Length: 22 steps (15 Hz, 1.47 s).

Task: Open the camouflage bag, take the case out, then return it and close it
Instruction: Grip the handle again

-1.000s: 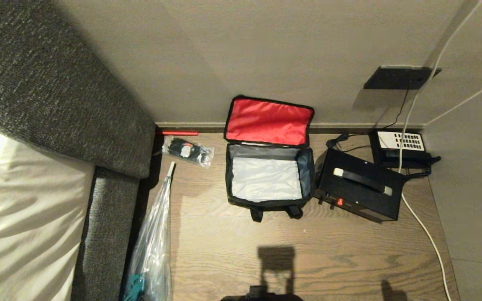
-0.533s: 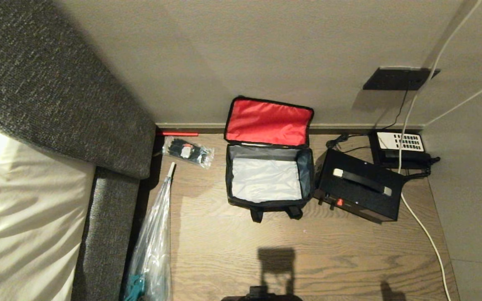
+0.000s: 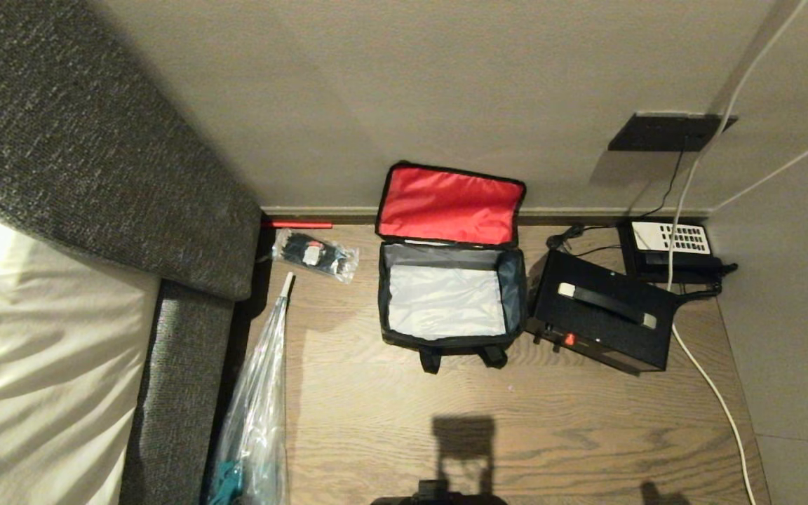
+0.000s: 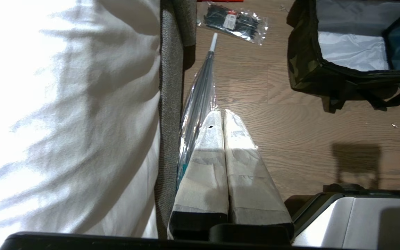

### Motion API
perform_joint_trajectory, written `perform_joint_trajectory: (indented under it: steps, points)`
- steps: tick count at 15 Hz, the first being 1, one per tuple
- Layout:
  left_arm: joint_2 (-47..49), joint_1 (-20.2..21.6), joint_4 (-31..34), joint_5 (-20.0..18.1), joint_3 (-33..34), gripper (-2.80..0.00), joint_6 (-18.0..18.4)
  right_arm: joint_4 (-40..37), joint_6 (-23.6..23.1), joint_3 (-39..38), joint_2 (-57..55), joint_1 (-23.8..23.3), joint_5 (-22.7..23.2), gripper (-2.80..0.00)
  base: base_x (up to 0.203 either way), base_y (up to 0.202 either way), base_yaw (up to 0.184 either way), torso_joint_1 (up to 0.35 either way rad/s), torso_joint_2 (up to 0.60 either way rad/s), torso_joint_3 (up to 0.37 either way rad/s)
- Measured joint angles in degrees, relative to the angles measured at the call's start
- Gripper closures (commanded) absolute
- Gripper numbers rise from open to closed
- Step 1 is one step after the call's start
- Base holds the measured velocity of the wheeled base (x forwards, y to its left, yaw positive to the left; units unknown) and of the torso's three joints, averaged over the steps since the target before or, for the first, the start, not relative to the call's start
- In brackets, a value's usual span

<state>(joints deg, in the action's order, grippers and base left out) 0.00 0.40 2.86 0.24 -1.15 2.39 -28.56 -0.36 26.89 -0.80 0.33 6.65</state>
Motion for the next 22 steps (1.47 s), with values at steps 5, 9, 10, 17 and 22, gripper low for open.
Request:
perform_joint_trajectory:
  steps: [5,9,10,17,22]
  points:
    - [0.0,0.0,0.0,-0.1,0.0,0.0,0.1,-5.7,0.6,9.8,-23.6,0.8,1.9,0.0,0.0,0.0,0.0,0.0,0.0,0.0]
    - [0.0,0.0,0.0,-0.1,0.0,0.0,0.0,12.9,-3.0,16.5,-61.2,1.1,-3.6,0.0,0.0,0.0,0.0,0.0,0.0,0.0]
    - [0.0,0.0,0.0,0.0,0.0,0.0,0.0,18.0,-4.4,18.3,-70.4,1.1,-5.0,0.0,0.0,0.0,0.0,0.0,0.0,0.0]
    - [0.0,0.0,0.0,-0.1,0.0,0.0,0.1,60.5,-22.8,24.3,-112.2,0.6,-11.2,-2.8,0.0,0.0,0.0,0.0,0.0,0.0]
    - [0.0,0.0,0.1,0.0,0.0,0.0,0.1,65.8,-31.0,24.1,-115.2,0.6,-14.8,-2.8,0.0,0.0,0.0,0.0,0.0,0.0]
